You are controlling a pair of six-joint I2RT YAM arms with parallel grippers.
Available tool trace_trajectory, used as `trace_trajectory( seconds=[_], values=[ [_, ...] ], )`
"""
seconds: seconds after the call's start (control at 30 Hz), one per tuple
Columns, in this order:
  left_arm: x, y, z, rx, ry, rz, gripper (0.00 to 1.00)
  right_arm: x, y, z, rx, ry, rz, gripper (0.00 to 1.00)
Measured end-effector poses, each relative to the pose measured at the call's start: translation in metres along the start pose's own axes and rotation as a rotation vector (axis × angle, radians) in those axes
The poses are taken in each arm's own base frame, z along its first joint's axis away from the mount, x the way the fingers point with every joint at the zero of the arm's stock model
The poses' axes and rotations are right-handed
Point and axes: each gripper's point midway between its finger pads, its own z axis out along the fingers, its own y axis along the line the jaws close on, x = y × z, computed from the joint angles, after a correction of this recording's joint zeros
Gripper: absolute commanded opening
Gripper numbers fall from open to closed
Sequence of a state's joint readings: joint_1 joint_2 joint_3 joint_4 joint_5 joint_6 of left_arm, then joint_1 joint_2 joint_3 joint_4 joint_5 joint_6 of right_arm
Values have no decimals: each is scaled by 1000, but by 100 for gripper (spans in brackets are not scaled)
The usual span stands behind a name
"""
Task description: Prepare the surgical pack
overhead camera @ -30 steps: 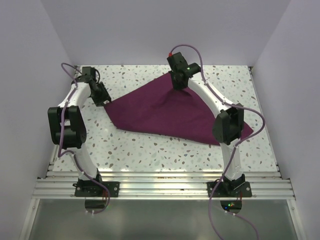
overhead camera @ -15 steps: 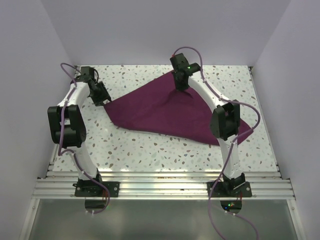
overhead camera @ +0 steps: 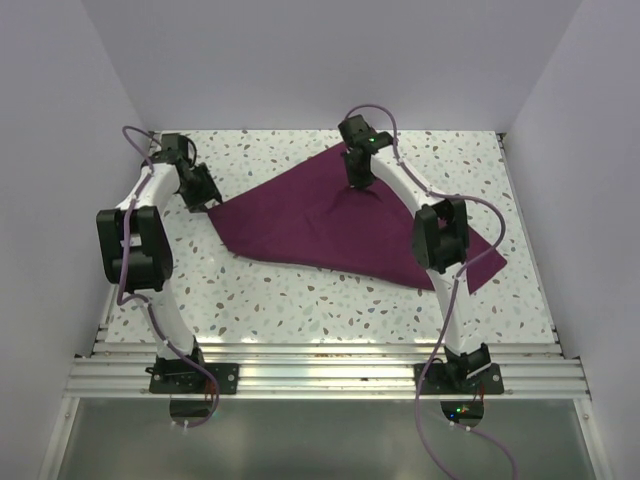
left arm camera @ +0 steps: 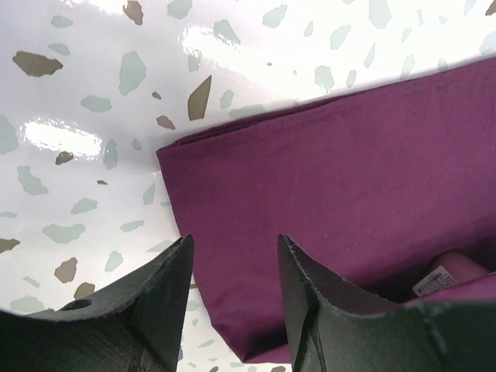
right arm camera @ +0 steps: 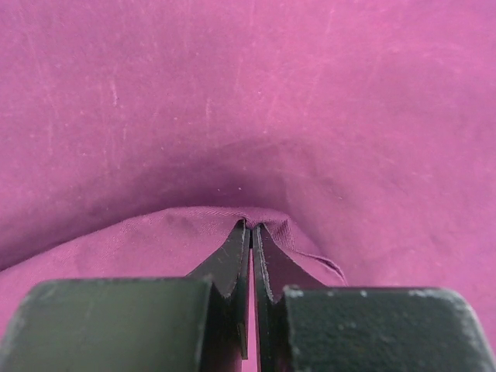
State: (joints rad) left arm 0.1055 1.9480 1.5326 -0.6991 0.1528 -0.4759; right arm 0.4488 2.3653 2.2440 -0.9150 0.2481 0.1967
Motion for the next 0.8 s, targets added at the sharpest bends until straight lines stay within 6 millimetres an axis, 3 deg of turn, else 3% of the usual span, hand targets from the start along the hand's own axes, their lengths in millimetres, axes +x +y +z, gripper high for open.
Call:
trace_trajectory(
  seconds=[0.5, 0.8],
  values=[
    [-33, 5, 14, -2, -30, 5, 54, 42, 13, 51, -48, 136, 8, 0],
    [-28, 12, 28, -20, 9, 20, 54, 42, 12, 54, -75, 144, 33, 0]
  ],
)
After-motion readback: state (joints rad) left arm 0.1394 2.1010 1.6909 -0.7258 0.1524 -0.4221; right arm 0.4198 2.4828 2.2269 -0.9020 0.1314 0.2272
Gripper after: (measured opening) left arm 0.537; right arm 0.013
